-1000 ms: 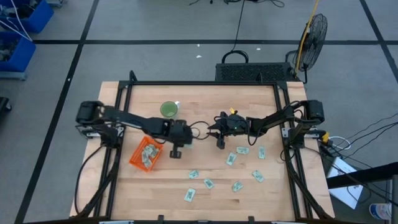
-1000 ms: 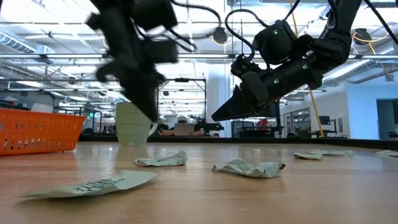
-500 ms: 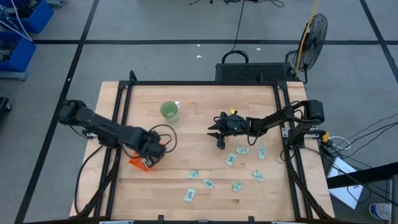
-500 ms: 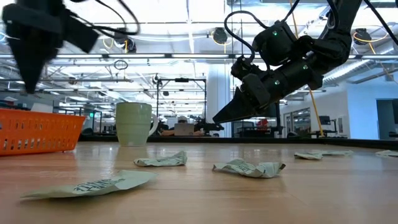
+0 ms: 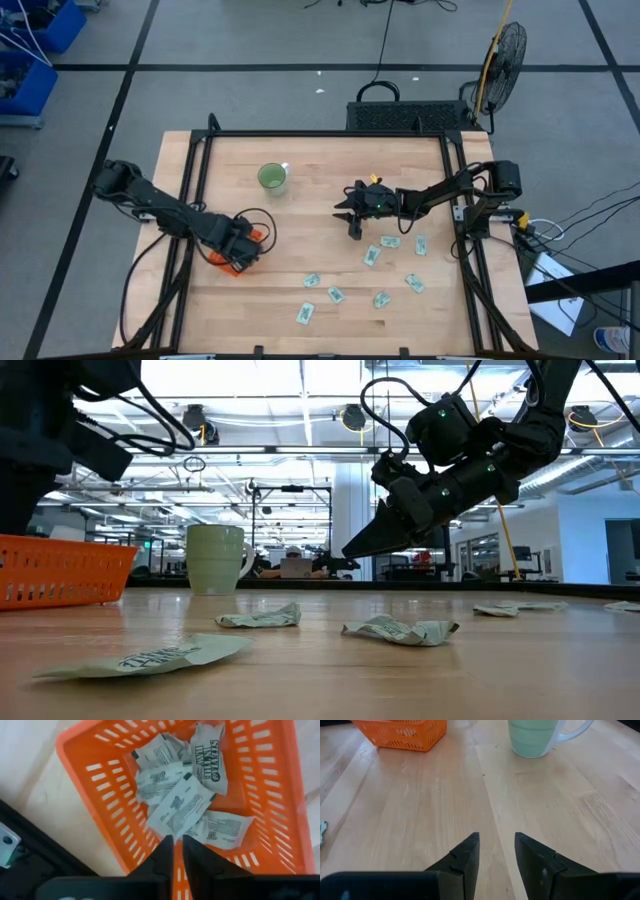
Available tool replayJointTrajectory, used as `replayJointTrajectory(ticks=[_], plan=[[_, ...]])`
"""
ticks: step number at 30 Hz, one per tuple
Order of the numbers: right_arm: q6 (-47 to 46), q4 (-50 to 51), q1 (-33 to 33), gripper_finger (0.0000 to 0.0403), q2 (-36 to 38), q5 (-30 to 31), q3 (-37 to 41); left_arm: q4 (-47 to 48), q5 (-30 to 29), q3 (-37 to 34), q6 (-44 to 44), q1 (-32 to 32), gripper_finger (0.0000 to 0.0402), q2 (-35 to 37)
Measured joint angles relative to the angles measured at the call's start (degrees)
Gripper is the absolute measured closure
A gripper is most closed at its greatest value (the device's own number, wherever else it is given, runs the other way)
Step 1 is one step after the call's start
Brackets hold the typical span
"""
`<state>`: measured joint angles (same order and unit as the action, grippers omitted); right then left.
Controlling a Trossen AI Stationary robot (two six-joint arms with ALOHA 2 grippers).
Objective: Pick and place Stevia / Truvia into bins
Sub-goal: Put the stevia packet into the orange bin
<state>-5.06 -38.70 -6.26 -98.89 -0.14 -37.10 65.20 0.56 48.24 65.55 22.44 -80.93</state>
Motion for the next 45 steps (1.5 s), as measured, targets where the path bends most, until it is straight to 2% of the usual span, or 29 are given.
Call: replayJointTrajectory(ticks=[5, 9, 14, 17, 22, 28, 33, 36, 40, 45], plan=[[2.1, 0.0, 0.1, 0.0287, 0.0, -0.1, 0.0, -1.3, -0.8, 0.0, -3.1, 0.0, 0.0300, 0.0], [6.1, -0.8, 1.4, 0.0287, 0.0, -0.1, 0.0, -3.7, -0.1, 1.0, -8.5, -0.6, 0.0275, 0.0], [12.6, -2.7, 4.1, 0.0287, 0.0, -0.1, 0.0, -3.4, 0.6, 6.6, -15.8, -2.8, 0.0271, 0.0], [13.3, -4.3, 5.2, 0.0287, 0.0, -0.2, 0.0, -4.9, -3.1, 11.3, -19.7, -4.0, 0.0270, 0.0], [11.4, -4.8, 5.7, 0.0287, 0.0, -0.2, 0.0, -14.5, -9.0, 14.9, -32.3, -5.4, 0.0270, 0.0], [10.6, -4.8, 5.7, 0.0287, 0.0, -6.1, 0.0, -26.7, -9.4, 14.9, -42.0, -7.2, 0.0270, -1.4], [10.6, -4.8, 5.5, 0.0287, 0.0, -5.8, 0.0, -33.1, -1.5, 15.0, -42.9, -8.9, 0.0270, -6.9], [10.4, -4.9, 4.9, 0.0287, 0.0, -5.6, 0.0, -37.4, 0.8, 14.9, -46.0, -9.3, 0.0270, -12.4], [10.3, -4.0, 4.7, 0.0287, 0.6, -0.3, 0.0, -43.3, 5.1, 14.9, -53.2, -10.0, 0.0270, -19.1], [11.8, -0.5, 4.7, 0.0287, 3.5, 0.2, 0.1, -51.0, 15.0, 14.9, -54.4, -11.9, 0.0270, -24.4]])
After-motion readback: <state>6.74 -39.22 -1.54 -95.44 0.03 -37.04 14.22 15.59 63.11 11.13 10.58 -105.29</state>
